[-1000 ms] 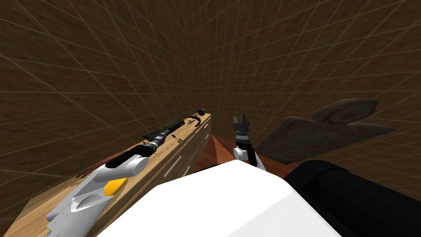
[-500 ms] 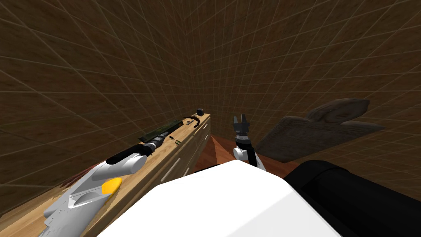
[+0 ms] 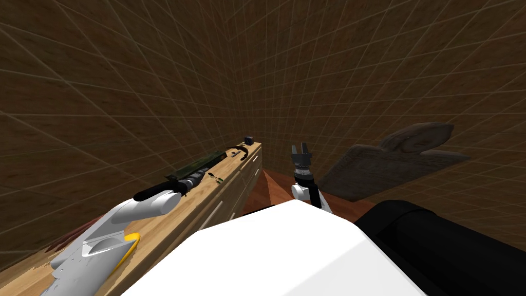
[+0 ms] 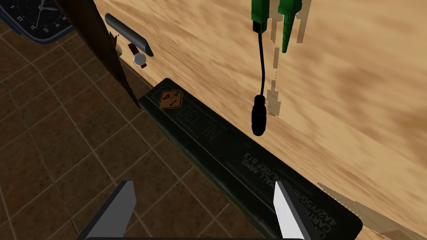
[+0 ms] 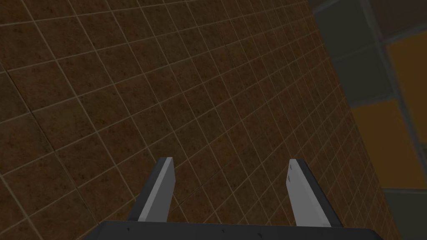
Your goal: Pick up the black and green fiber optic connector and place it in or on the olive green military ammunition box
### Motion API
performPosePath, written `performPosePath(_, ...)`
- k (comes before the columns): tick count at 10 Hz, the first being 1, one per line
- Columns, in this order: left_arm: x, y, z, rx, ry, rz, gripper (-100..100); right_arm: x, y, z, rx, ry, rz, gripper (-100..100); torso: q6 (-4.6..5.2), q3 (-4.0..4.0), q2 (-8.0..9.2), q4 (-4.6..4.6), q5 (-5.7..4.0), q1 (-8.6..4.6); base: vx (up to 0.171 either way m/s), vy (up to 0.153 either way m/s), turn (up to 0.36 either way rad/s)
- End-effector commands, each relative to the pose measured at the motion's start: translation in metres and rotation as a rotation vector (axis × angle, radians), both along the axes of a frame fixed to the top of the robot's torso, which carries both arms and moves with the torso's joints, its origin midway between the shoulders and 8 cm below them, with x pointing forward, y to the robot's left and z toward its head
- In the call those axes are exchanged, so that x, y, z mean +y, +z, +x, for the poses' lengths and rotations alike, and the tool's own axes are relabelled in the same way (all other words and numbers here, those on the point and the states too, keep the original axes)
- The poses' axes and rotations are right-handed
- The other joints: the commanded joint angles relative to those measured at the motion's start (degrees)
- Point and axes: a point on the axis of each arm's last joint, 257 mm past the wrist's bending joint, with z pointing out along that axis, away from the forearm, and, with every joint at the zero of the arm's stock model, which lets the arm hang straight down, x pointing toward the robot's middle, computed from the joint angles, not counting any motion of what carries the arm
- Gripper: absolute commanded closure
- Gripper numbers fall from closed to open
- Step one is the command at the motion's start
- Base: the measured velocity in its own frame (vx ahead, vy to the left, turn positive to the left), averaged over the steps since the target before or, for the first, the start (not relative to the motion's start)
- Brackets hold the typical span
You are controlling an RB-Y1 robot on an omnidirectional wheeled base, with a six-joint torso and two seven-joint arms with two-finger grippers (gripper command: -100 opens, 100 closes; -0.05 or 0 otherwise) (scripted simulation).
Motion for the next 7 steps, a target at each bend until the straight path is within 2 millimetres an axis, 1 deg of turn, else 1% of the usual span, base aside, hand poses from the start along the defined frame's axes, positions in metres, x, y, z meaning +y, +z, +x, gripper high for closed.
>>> performPosePath(1, 0.012, -0.009, -0.005, 0.054, 0.017, 0.007, -100, 0.0, 0.0, 0.0, 0.0, 0.0, 0.0, 0, 0.0, 0.0, 0.0, 0.0, 0.0, 0.0, 0.041, -0.014, -0.097)
performPosePath(3, 0.014, -0.017, -0.011, 0.091, 0.026, 0.006, -100, 0.0, 0.0, 0.0, 0.0, 0.0, 0.0, 0, 0.01, -0.03, -0.06, -0.01, 0.0, -0.01, 0.038, -0.007, -0.023)
performPosePath(4, 0.025, -0.024, -0.014, 0.133, 0.04, 0.01, -100, 0.0, 0.0, 0.0, 0.0, 0.0, 0.0, 0, 0.0, 0.0, 0.0, 0.0, 0.0, 0.0, 0.053, -0.01, -0.086)
performPosePath(6, 0.027, -0.031, -0.02, 0.167, 0.047, 0.009, -100, 0.0, 0.0, 0.0, 0.0, 0.0, 0.0, 0, 0.01, -0.05, -0.08, -0.02, 0.0, -0.01, 0.038, -0.007, -0.025)
performPosePath(7, 0.038, -0.037, -0.026, 0.213, 0.061, 0.011, -100, 0.0, 0.0, 0.0, 0.0, 0.0, 0.0, 0, 0.0, 0.0, 0.0, 0.0, 0.0, 0.0, 0.051, -0.017, -0.081)
